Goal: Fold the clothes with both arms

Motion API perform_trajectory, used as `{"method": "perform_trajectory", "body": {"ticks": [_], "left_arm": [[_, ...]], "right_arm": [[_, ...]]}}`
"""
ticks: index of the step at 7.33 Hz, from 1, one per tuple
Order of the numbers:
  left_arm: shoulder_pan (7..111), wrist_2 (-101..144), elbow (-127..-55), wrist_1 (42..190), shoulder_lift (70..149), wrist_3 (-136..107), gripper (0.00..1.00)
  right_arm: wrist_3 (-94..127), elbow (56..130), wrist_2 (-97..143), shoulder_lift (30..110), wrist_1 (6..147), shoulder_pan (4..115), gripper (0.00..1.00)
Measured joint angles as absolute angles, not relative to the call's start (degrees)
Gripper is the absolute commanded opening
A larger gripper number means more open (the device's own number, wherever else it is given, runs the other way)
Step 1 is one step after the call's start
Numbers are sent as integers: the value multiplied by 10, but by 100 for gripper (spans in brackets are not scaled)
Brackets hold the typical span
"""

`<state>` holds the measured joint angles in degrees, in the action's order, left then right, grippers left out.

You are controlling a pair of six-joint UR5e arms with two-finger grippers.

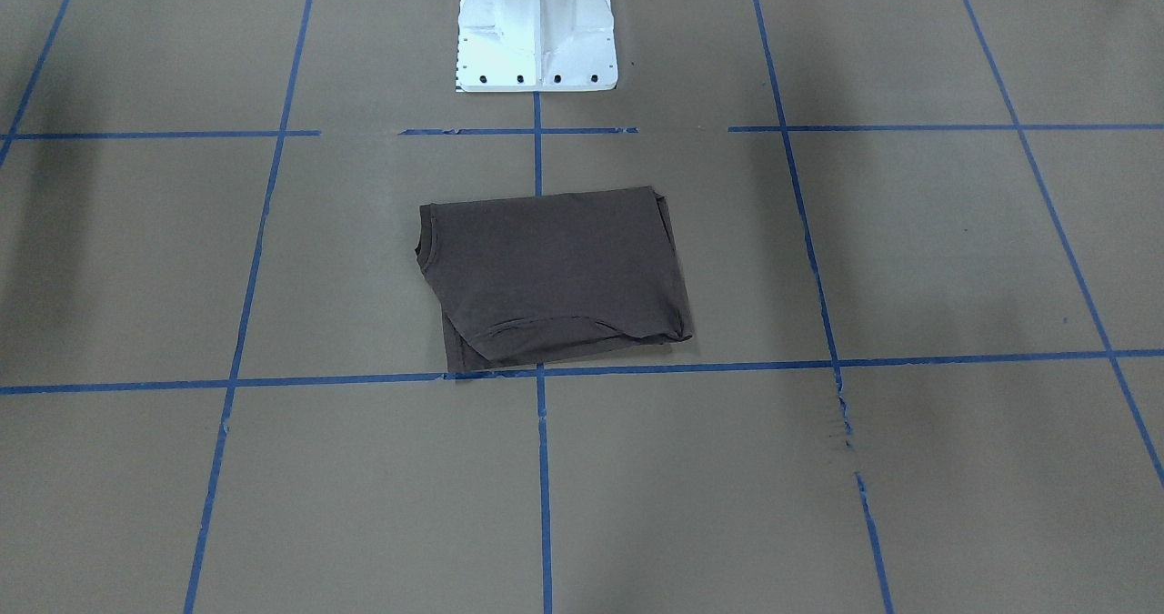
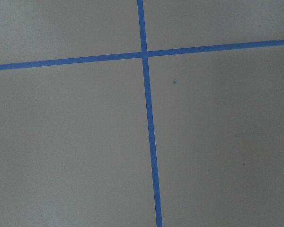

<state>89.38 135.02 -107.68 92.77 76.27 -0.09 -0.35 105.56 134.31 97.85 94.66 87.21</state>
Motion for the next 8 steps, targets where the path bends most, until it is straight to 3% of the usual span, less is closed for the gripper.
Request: {"method": "perform_trajectory", "body": {"ticks": [8], "left_arm": [[894,1353,-1076,929,761,-1,100]], "right_arm": [[-6,1040,1342,979,946,872,100]]}}
